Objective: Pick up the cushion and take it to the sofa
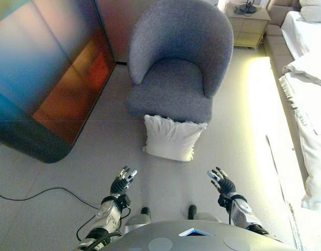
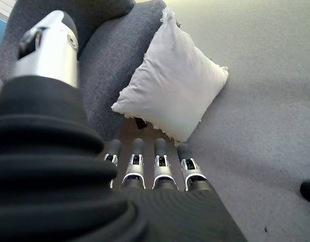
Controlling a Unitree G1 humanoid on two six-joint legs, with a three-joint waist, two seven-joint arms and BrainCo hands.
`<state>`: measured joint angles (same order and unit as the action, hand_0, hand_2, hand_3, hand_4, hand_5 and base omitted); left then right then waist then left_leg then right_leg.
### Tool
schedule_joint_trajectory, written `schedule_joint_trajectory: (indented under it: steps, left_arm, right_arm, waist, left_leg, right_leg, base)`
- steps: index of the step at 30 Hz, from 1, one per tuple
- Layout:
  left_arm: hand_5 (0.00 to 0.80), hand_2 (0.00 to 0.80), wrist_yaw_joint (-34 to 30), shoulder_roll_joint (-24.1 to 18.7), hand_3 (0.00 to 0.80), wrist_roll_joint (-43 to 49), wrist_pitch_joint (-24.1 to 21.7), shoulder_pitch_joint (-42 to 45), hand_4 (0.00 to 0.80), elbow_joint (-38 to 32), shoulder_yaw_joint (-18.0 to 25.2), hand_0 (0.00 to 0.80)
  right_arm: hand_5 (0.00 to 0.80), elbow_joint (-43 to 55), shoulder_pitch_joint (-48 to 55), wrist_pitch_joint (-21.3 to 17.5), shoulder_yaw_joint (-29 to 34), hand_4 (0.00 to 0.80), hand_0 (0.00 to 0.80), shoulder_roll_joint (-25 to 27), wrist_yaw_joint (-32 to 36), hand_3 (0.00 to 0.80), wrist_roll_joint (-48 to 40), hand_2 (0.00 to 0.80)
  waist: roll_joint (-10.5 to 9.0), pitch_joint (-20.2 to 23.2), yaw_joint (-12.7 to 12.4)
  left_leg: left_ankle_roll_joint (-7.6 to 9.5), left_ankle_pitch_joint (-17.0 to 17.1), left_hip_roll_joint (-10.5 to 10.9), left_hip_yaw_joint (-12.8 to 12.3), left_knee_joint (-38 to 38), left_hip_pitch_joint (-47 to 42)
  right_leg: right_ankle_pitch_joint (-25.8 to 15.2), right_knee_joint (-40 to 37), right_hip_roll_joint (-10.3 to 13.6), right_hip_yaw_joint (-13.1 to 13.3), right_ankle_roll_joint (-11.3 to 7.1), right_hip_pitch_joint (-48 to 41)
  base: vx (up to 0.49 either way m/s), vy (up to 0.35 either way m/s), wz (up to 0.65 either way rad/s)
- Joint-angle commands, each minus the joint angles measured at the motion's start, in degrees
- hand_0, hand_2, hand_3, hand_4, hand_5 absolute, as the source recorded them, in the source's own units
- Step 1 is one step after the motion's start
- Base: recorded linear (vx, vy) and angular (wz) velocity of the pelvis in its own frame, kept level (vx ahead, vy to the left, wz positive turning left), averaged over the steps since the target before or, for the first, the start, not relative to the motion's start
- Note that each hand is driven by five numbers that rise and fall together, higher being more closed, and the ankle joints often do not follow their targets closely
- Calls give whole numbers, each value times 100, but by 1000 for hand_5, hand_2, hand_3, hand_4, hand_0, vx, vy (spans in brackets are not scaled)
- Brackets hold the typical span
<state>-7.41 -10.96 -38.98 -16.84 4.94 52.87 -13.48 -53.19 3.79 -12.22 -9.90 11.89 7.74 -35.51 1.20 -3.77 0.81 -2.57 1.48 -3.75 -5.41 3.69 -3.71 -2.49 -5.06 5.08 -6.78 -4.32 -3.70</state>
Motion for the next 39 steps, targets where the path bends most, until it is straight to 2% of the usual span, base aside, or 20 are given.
schedule_joint_trajectory:
  steps: [1, 6, 9, 11, 13, 18, 25, 30, 32, 34, 35, 37, 39]
  left_arm:
    - [0, 0, 76, 7, 0, 241, -219, -401, 0, -28, 95, 0]
    - [0, 0, -46, -31, 0, 177, -114, -322, 0, -310, 134, 0]
    - [0, 0, -11, -52, 0, 146, -103, -336, 0, -265, 217, 0]
    - [0, 0, 2, -46, 0, 45, -112, -350, 0, -266, 273, 0]
    - [0, 0, 71, -13, 0, 110, -136, -343, 0, -276, 284, 0]
    - [0, 0, 36, -15, 0, 272, -220, -151, 0, -448, 185, 0]
    - [0, 0, -116, -62, 0, -22, -160, -163, 0, -278, 215, 0]
    - [0, 0, -361, -77, 0, -406, -88, -140, 0, -518, 127, 0]
    - [0, 0, -373, -131, 0, -408, -66, -207, 0, -585, 21, 0]
    - [0, 0, -329, -179, 0, -345, -24, -257, 0, -559, -46, 0]
    - [0, 0, -338, -196, 0, -338, 7, -260, 0, -559, -54, 0]
    - [0, 0, -344, -273, 0, -364, 118, -267, 0, -600, -63, 0]
    - [0, 0, -322, -331, 0, -338, 214, -249, 0, -661, -32, 0]
  right_arm:
    - [0, 80, -378, -297, -11, 0, 0, -35, -39, 0, -201, 0]
    - [0, 162, -327, -237, 10, 0, 0, 56, 18, 0, -68, 0]
    - [0, 174, -317, -199, -40, 0, 0, 100, 125, 0, -30, 0]
    - [0, 223, -321, -209, -104, 0, 0, 134, 164, 0, -63, 0]
    - [0, 232, -331, -175, -77, 0, 0, 129, 127, 0, -158, 0]
    - [0, 188, -138, -81, 73, 0, 0, 43, 61, 0, -264, 0]
    - [0, 38, -169, -51, 98, 0, 0, -22, -73, 0, -276, 0]
    - [0, -96, -239, -41, 234, 0, 0, -75, -173, 0, -513, 0]
    - [0, -68, -266, -124, 199, 0, 0, -147, -280, 0, -641, 0]
    - [0, 19, -244, -118, 213, 0, 0, -170, -328, 0, -813, 0]
    - [0, 39, -228, -122, 220, 0, 0, -176, -307, 0, -874, 0]
    - [0, 158, -163, -111, 199, 0, 0, -173, -280, 0, -943, 0]
    - [0, 334, -70, -73, 148, 0, 0, -181, -368, 0, -908, 0]
  waist:
    - [-233, -224, 67]
    - [-322, -269, 14]
    - [-361, -338, -21]
    - [-336, -397, -63]
    - [-328, -390, -43]
    - [-213, -245, 40]
    - [-120, -218, 73]
    - [-35, -257, 22]
    - [31, -361, 32]
    - [123, -459, 45]
    - [140, -495, 51]
    - [130, -580, 89]
    - [56, -602, 171]
  left_leg:
    - [159, -171, 142, -318, -573, 311]
    - [123, -271, 158, -118, -1042, 534]
    - [144, -228, 263, 90, -1620, 828]
    - [162, -163, 362, 221, -1475, 905]
    - [174, -242, 375, 177, -1180, 763]
    - [176, -201, 390, 113, -603, 376]
    - [304, -294, 460, -5, -524, 235]
    - [504, -350, 534, 62, -582, 262]
    - [675, -430, 604, 43, -752, 348]
    - [747, -492, 608, 4, -881, 367]
    - [758, -514, 612, 5, -898, 343]
    - [729, -557, 636, 12, -897, 220]
    - [681, -652, 672, 55, -899, 83]
  right_leg:
    - [130, 402, -215, -278, 269, 182]
    - [67, 296, -231, -197, 330, 151]
    - [23, 322, -233, -92, 371, 184]
    - [22, 348, -253, 5, 355, 166]
    - [19, 317, -218, 4, 322, 136]
    - [23, 299, -142, -68, 225, 136]
    - [117, 528, -23, -42, 145, 183]
    - [350, 1248, 127, -28, 81, 342]
    - [321, 2222, 274, -49, 56, 718]
    - [10, 3265, 492, -89, 103, 1134]
    - [-81, 3553, 526, -91, 100, 1257]
    - [-293, 3578, 589, -117, 63, 1403]
    - [-370, 2962, 528, -88, 6, 1471]
  base:
    - [-4, -52, 7]
    - [-5, -47, 3]
    - [-19, -8, -9]
    - [0, 62, -16]
    - [42, 129, -19]
    - [75, 140, -10]
    - [47, 120, -1]
    - [28, 116, 1]
    - [-18, 172, 6]
    - [4, 189, 7]
    - [82, 154, 3]
    - [161, 49, 11]
    - [226, -62, 10]
